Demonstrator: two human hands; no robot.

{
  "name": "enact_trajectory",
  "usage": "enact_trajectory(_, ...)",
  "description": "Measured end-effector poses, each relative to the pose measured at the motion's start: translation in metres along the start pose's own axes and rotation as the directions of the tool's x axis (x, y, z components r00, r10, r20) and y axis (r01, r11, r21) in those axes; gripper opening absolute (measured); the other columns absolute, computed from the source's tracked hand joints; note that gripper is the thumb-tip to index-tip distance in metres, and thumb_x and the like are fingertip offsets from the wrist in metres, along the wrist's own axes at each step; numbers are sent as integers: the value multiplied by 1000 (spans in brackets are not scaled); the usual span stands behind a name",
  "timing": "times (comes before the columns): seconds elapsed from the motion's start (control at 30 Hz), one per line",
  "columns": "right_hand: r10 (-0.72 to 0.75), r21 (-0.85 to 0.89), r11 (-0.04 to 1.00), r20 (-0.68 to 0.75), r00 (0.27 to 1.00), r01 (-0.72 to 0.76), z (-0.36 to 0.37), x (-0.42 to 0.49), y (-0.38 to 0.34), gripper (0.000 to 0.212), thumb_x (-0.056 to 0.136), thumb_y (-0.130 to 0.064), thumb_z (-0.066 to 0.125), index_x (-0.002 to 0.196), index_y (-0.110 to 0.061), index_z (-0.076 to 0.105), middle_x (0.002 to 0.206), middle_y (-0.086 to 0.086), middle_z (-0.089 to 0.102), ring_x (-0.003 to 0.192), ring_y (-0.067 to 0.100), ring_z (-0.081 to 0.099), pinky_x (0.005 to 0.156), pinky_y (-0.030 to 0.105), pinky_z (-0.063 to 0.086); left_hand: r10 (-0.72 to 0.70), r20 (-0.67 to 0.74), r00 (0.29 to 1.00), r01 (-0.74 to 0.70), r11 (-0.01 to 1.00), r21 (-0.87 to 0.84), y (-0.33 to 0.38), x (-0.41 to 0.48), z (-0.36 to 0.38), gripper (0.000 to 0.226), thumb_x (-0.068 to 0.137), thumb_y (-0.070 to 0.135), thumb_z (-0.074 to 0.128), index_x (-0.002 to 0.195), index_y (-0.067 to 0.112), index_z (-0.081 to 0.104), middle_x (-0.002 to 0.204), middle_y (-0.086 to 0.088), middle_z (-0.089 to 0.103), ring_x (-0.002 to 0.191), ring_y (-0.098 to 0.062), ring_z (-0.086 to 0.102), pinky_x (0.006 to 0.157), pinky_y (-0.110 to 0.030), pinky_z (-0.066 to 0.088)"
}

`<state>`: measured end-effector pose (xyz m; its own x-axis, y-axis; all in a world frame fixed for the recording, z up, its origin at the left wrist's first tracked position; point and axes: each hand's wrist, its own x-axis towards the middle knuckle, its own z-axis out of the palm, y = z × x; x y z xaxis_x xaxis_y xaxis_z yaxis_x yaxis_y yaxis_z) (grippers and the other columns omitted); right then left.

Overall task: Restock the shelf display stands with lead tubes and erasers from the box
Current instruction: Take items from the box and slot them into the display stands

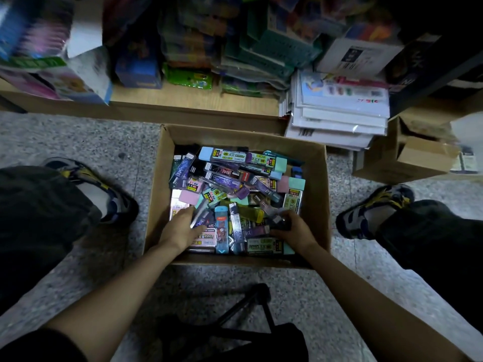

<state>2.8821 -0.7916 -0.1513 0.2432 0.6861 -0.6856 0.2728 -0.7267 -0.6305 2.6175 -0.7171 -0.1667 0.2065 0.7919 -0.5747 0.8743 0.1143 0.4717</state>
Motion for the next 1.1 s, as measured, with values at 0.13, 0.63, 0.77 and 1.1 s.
enact_trajectory(0.13, 14, 80, 997, -23, 1000, -12, 11, -4, -2, 48, 76, 5, 71, 116, 0, 45, 116, 18, 59, 101, 20, 57, 71, 12, 49, -11, -103, 995, 5, 999, -53, 3, -6, 0, 27, 89, 23, 62, 102, -1, 60, 102, -20, 61, 95, -33, 58, 75, -33, 41)
enact_trajectory(0.63, -23, 245, 969, 4, 1000, 22, 70, 1, -34, 53, 74, -9, 78, 109, -16, 37, 96, -8, 53, 81, 2, 54, 54, 10, 47, -147, 112, 983, 183, 858, -480, 30, -7, 7, 21, 82, 17, 71, 84, 9, 52, 74, -4, 53, 78, -21, 51, 61, -23, 38)
enact_trajectory(0.77, -23, 196, 980, 34, 999, 16, 73, 0, -32, 54, 78, -8, 74, 116, -12, 37, 93, -8, 52, 82, 9, 56, 55, 11, 46, -184, 101, 978, 208, 906, -370, 36, -8, 17, 36, 74, 30, 78, 87, 11, 51, 81, -7, 58, 79, -24, 57, 69, -31, 47)
enact_trajectory(1.1, 81, 187, 979, 6, 997, -80, 58, -7, -16, 31, 93, -9, 55, 121, -1, 46, 102, 3, 58, 72, 9, 58, 48, 13, 47, -242, -18, 970, 225, 925, -305, 57, -7, 27, 26, 81, 25, 69, 96, 5, 64, 99, -14, 67, 88, -31, 63, 78, -44, 53)
